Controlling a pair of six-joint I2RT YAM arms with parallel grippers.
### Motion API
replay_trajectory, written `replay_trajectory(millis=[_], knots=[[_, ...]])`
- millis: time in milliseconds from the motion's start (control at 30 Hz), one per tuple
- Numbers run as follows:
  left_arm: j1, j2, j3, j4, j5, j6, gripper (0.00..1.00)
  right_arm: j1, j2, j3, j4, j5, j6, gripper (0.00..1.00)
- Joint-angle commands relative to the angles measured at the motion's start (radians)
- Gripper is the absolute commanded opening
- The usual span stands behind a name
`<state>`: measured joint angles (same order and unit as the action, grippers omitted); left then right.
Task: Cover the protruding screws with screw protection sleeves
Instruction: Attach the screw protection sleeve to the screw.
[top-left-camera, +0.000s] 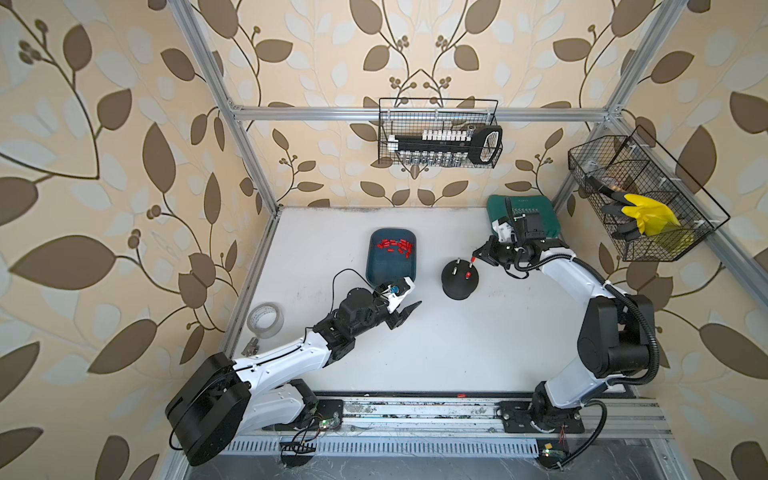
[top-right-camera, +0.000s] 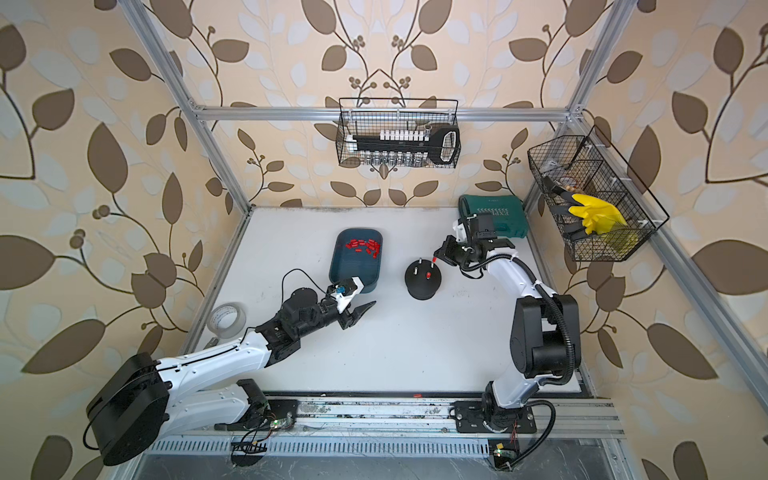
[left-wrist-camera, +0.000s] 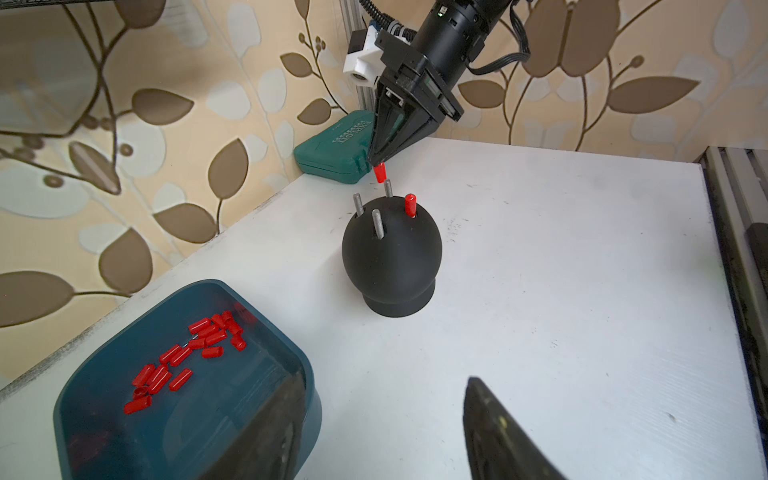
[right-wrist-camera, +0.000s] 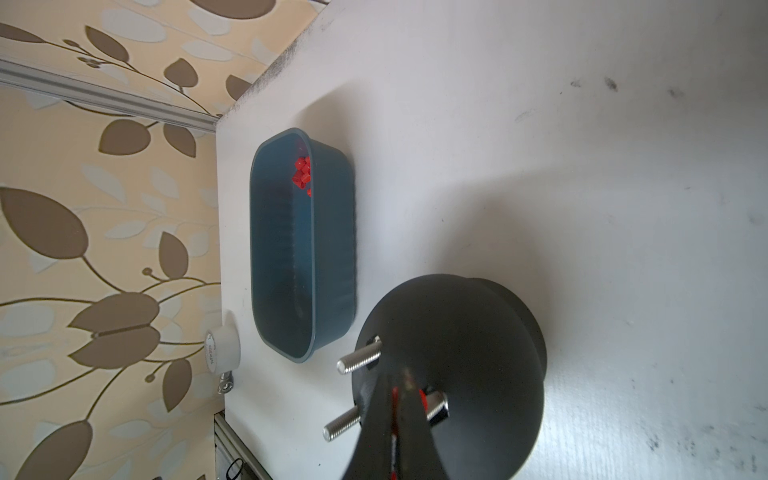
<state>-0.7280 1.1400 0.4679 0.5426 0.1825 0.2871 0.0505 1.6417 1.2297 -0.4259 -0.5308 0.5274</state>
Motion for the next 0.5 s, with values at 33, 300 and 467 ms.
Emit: replay_trajectory(millis=[33,300,467], knots=[[-0.01,-0.017,0.02,0.016,0.02,-0.002,0.63,0.008,-0.045,0.015,-0.026,0.005,-0.002,0.0],[-0.01,-0.02,0.022,0.012,0.021,-0.002,0.63,0.018,-0.048,0.018,-0.035,0.007,-0.008,0.0],[-0.01,-0.028,0.021,0.007,0.022,0.0,0.63,0.02,-0.037,0.002,-0.037,0.032,-0.024,0.0]])
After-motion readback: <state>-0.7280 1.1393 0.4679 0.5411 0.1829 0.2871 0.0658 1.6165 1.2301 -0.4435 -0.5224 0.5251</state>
